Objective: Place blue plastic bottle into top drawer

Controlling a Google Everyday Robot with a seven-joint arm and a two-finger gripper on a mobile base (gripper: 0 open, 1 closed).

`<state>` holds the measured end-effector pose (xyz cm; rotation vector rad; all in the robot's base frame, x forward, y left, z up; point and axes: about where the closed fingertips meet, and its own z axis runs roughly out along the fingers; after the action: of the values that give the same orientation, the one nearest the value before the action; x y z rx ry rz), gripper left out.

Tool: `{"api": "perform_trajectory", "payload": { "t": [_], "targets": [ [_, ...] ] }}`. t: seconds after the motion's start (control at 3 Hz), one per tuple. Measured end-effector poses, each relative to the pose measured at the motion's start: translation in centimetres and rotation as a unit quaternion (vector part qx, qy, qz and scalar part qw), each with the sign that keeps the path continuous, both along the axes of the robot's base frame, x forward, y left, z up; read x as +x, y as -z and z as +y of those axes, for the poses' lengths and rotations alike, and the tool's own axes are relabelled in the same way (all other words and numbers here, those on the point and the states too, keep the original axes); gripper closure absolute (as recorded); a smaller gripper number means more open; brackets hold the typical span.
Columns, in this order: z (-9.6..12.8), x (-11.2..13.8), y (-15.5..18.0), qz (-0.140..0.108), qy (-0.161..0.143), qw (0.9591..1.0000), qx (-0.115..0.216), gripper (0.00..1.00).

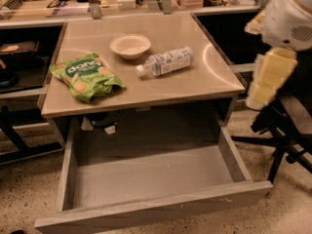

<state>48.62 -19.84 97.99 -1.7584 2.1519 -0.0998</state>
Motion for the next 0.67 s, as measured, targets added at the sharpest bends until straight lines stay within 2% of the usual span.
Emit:
{"api": "perform_trajectory", "payload": {
  "t": [0.67],
  "targets": [
    [4.0, 10.3, -0.2, -0.004, -0.056, 0.9983, -0.014, 0.00]
  ]
}}
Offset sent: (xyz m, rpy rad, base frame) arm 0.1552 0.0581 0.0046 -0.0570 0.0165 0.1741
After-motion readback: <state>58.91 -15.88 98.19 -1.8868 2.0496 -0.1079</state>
